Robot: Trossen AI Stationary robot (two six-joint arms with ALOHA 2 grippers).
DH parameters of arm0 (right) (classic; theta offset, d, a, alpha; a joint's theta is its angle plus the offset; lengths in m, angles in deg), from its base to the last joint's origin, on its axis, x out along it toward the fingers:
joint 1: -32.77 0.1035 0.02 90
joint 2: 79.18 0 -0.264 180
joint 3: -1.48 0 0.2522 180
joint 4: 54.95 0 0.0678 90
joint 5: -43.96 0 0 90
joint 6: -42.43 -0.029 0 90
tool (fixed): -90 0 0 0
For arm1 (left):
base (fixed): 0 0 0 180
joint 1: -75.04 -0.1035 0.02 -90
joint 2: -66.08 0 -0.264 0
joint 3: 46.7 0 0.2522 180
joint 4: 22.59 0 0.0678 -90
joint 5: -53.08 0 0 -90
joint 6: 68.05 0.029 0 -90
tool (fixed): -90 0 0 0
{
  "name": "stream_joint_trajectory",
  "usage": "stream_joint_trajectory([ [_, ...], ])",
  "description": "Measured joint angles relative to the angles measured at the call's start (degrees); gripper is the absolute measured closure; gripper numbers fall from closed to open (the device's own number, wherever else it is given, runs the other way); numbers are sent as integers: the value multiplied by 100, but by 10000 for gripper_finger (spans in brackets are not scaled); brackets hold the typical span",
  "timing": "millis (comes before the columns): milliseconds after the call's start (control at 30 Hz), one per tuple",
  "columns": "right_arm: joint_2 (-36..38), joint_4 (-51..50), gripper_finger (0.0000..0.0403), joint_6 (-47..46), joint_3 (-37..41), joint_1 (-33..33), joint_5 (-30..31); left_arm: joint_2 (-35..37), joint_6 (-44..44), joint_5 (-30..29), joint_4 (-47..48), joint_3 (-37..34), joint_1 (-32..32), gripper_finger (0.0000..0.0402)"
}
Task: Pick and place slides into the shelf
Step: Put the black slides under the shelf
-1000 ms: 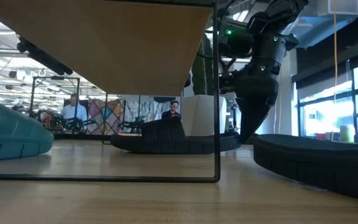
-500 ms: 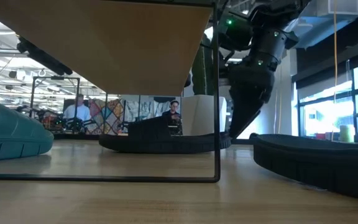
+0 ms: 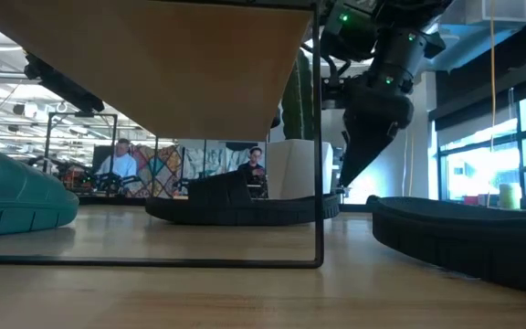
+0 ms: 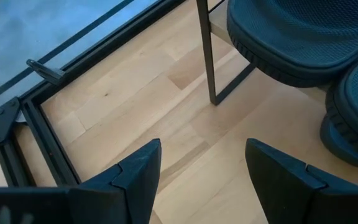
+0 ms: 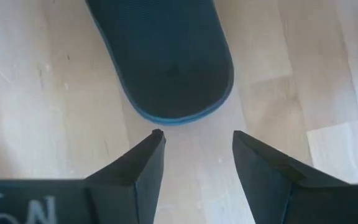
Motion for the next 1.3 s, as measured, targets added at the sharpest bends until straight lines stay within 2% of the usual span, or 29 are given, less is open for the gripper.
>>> stream_joint_trajectory([
  [233,-133,-24,214,257,0,-50,88,0,0,0,3,0,2,177],
  [367,-180,-110,214,757,47,-85,306,0,0,0,3,0,1,177],
  [500,-62,871,214,1242,475,-120,296,0,0,0,5,0,0,177],
  [667,186,1215,214,1127,1020,-241,142,-2,0,16,47,0,0,177],
  [800,478,1728,214,1167,1513,-229,-308,-2,0,19,46,0,2,177],
  [967,721,3389,214,1242,2430,-240,-714,-1,0,-7,46,0,1,177],
  [1100,722,4765,214,1121,2971,-231,-747,0,2,-23,44,0,0,177],
  [1300,712,5127,214,981,3173,-235,-737,-2,1,-25,44,0,1,177],
])
